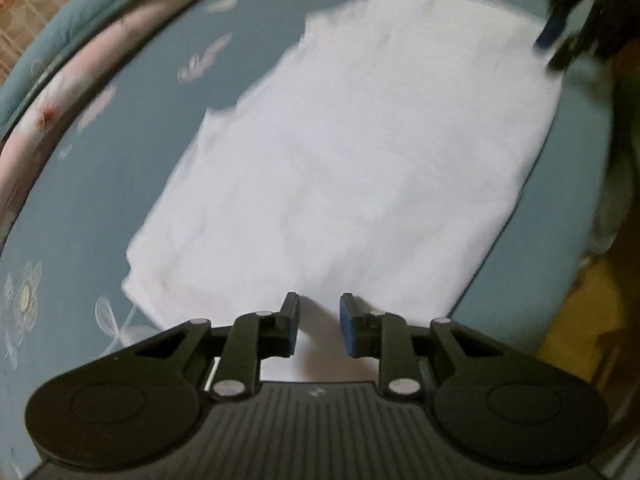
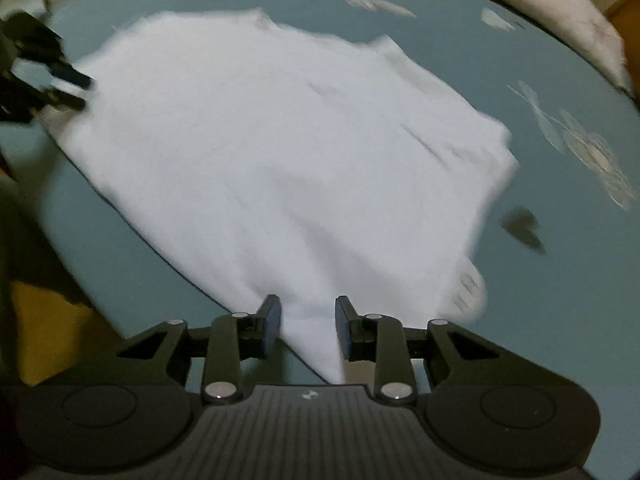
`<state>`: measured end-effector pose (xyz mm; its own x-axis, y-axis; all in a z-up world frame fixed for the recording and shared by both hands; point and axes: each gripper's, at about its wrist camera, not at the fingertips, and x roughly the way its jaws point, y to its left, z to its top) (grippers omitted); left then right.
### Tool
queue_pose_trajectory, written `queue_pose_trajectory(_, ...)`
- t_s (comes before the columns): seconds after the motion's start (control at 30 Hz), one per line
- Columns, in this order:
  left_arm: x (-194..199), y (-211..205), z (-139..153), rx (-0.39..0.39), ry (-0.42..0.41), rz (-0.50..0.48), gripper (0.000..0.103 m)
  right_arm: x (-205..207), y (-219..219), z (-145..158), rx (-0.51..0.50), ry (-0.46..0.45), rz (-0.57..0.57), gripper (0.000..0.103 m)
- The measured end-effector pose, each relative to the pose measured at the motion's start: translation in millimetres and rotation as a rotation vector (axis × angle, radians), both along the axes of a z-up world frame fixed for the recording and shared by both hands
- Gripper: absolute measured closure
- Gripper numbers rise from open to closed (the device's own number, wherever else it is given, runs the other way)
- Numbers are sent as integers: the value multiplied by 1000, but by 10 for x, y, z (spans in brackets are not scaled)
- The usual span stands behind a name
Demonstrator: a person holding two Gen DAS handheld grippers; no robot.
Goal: Fold clothes
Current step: 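Open both tools to release the folded side, then lift both open tools up and away from the folded shirt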
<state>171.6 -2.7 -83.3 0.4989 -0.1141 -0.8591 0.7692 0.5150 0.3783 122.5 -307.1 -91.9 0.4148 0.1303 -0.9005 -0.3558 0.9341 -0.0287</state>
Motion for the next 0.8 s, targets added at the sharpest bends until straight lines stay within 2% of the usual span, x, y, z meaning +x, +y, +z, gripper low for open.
queue_pose_trajectory(0.03,-27,44,-17,-1,-14,-7,75,-44,-62,31,-4,-2,-27,67)
queue_pose_trajectory(0.1,-45,72,10,48,-26,-3,64,-143,-175,103,-26,-17,-73,67)
queue_pose_trajectory(0.13,-59,74,37,74,-38,-6,64,-197,-211,144,-36,-32,-86,67)
queue_pose_trajectory(0.17,-77,38,86,66,-45,-18,64,-228,-234,182,-15,-42,-97,67)
queue_pose_trajectory(0.23,-116,-43,190,40,-58,-47,55,-268,-224,287,66,-75,-118,65)
queue_pose_trajectory(0.3,-100,-173,268,-35,-51,-41,43,-254,-134,320,126,-110,-123,64)
queue_pose_trajectory(0.33,-50,-244,269,-61,-45,-34,42,-240,-79,316,148,-123,-122,64)
queue_pose_trajectory(0.4,-33,-325,232,-97,-17,-3,42,-202,22,233,179,-118,-128,63)
queue_pose_trajectory(0.5,-32,-275,88,-113,41,44,40,-218,73,23,208,-58,-149,63)
queue_pose_trajectory(0.53,-36,-203,13,-103,68,77,39,-266,45,-48,211,-44,-158,62)
queue_pose_trajectory(0.6,-40,-18,-16,-155,94,152,27,-398,-73,-65,253,-47,-171,62)
queue_pose_trajectory(0.67,16,141,-2,-168,153,237,27,-449,-174,3,287,-33,-203,61)
queue_pose_trajectory(0.8,103,177,226,-231,90,279,26,-322,-251,221,289,-132,-232,60)
